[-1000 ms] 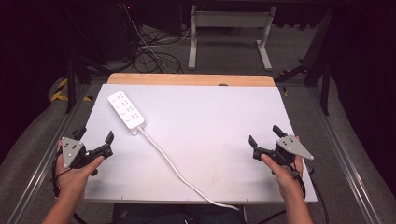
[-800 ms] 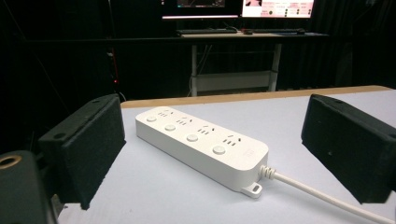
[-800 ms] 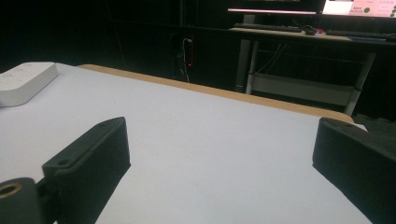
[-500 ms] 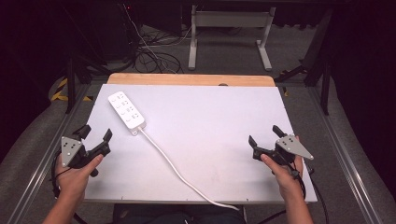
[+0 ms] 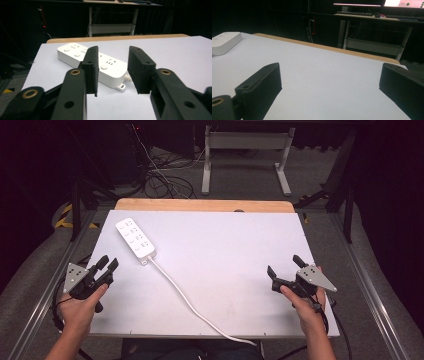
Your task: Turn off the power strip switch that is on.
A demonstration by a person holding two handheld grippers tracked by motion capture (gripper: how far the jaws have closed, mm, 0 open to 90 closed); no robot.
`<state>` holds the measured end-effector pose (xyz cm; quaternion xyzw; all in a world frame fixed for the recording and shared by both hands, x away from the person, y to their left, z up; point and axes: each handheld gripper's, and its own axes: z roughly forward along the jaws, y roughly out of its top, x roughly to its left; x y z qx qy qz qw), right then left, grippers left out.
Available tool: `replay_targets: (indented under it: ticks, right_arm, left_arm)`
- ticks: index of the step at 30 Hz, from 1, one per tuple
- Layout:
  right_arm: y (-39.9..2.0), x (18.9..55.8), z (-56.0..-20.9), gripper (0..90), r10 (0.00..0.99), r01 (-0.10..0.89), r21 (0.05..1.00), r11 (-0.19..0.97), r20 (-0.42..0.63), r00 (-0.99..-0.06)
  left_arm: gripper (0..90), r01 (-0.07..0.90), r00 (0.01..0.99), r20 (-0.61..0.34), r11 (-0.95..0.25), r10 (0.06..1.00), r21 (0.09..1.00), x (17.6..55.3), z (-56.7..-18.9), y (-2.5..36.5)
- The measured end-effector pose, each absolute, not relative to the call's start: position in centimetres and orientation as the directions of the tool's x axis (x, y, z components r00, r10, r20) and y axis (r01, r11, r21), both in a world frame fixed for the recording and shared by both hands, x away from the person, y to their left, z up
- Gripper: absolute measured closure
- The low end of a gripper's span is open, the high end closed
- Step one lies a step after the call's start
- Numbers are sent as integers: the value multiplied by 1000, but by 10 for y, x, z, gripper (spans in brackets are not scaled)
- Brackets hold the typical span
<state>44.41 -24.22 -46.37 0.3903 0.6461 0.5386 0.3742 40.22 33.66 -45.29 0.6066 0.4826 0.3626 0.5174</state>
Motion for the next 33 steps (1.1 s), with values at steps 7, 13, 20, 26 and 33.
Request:
replay_targets:
  ticks: [7, 13, 20, 26, 33]
  right_arm:
    - [-242, 444, -464, 49, 905, 103, 988, 116, -62, -420]
    - [-242, 444, -464, 49, 903, 102, 987, 124, -69, -423]
    - [-242, 444, -464, 50, 903, 102, 987, 124, -70, -423]
    - [-242, 444, -464, 50, 903, 103, 987, 126, -72, -423]
    - [-243, 442, -464, 47, 905, 103, 987, 127, -73, -419]
  left_arm:
    - [766, 316, 308, -132, 30, 942, 948, 400, -445, 339]
    - [873, 365, 350, -143, 5, 926, 931, 399, -441, 337]
    - [900, 381, 375, -131, -24, 918, 924, 399, -439, 337]
    - [900, 412, 369, -110, -56, 923, 909, 405, -432, 339]
    - [900, 467, 387, -127, -76, 913, 881, 417, -423, 337]
